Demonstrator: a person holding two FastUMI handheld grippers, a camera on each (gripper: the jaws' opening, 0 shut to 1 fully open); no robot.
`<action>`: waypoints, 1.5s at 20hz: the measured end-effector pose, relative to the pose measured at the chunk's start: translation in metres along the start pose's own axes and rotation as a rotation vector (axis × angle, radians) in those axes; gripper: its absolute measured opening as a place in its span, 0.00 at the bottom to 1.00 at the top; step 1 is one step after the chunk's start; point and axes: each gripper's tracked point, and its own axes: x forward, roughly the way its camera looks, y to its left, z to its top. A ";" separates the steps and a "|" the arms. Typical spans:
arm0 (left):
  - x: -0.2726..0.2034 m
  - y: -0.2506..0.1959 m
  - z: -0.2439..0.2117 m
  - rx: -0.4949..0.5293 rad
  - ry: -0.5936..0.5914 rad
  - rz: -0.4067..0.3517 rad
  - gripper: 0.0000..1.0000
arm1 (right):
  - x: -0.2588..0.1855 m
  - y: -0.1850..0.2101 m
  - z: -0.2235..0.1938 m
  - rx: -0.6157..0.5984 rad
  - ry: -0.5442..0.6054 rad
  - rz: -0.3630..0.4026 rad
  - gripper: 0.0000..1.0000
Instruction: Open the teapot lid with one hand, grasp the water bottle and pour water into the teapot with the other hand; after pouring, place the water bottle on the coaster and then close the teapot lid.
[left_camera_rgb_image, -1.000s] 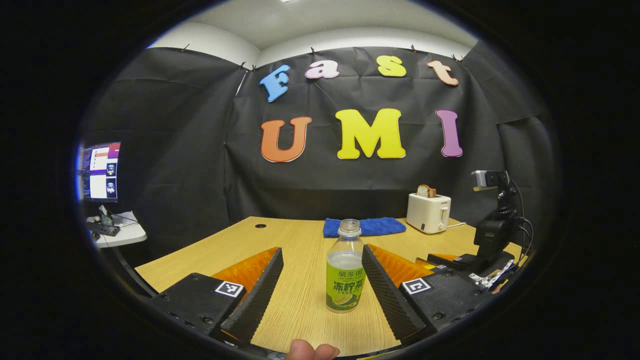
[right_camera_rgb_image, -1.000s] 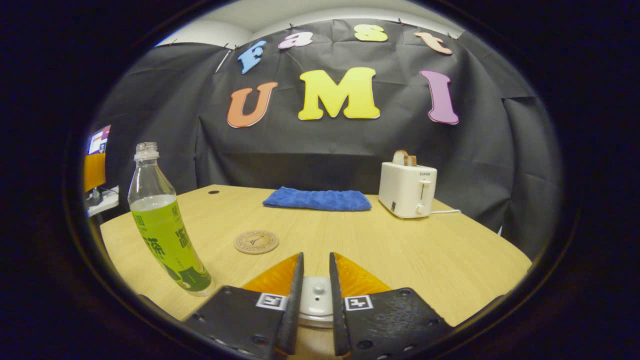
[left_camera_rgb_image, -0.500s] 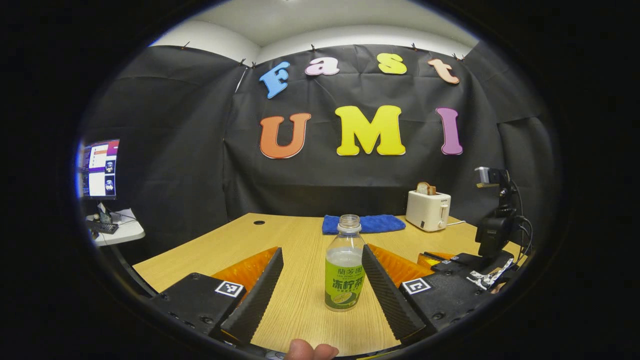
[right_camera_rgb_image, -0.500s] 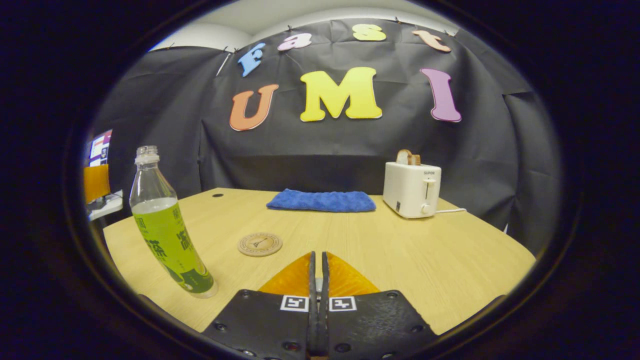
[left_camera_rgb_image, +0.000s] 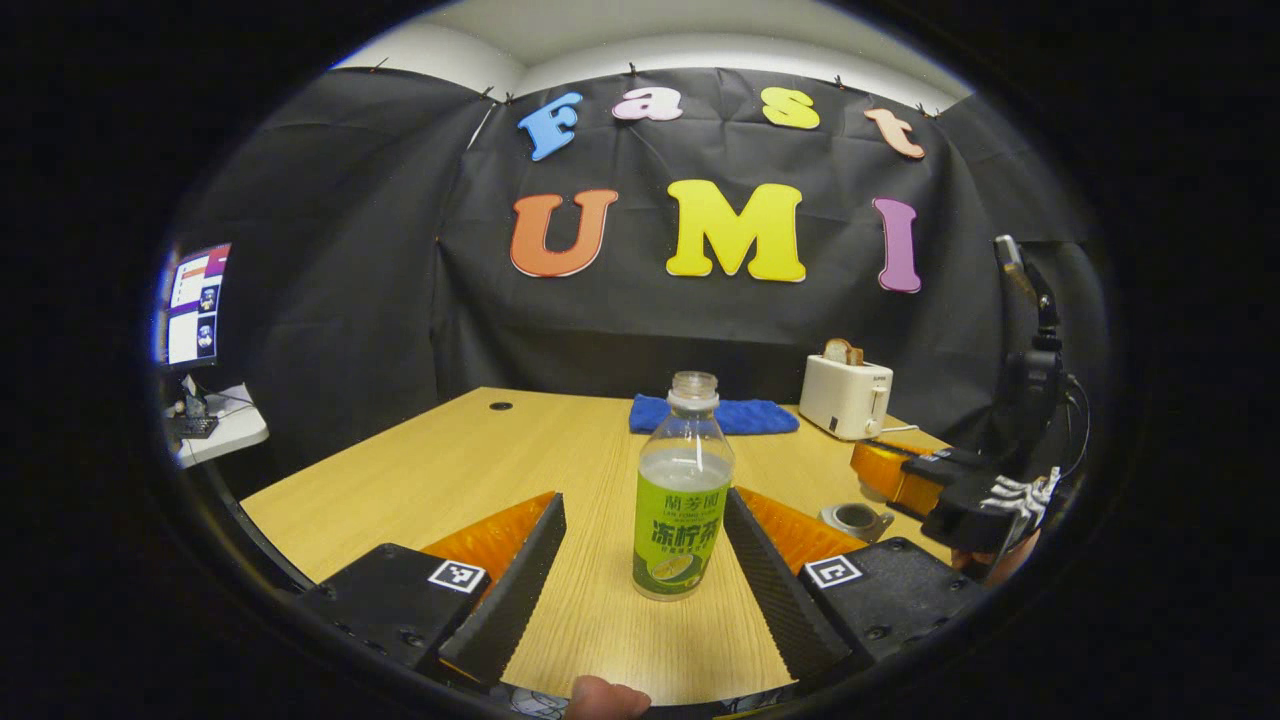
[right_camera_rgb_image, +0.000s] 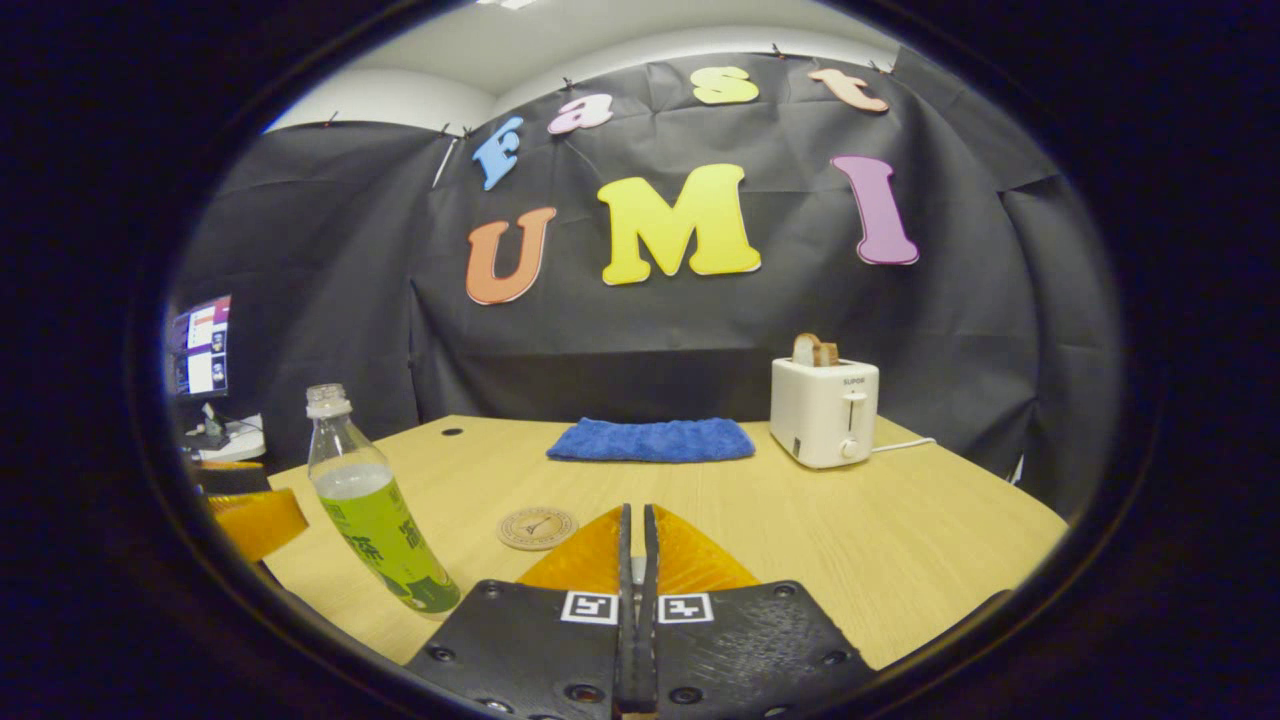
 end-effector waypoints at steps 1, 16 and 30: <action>0.000 -0.007 -0.006 -0.007 0.014 -0.020 0.99 | -0.004 -0.001 0.002 -0.002 -0.003 0.003 0.00; 0.054 -0.017 -0.041 0.000 0.085 -0.017 0.99 | -0.050 -0.031 0.024 -0.054 -0.048 -0.040 0.00; 0.049 0.008 -0.009 0.398 0.088 0.090 0.75 | -0.057 -0.051 0.020 -0.047 -0.033 -0.034 0.00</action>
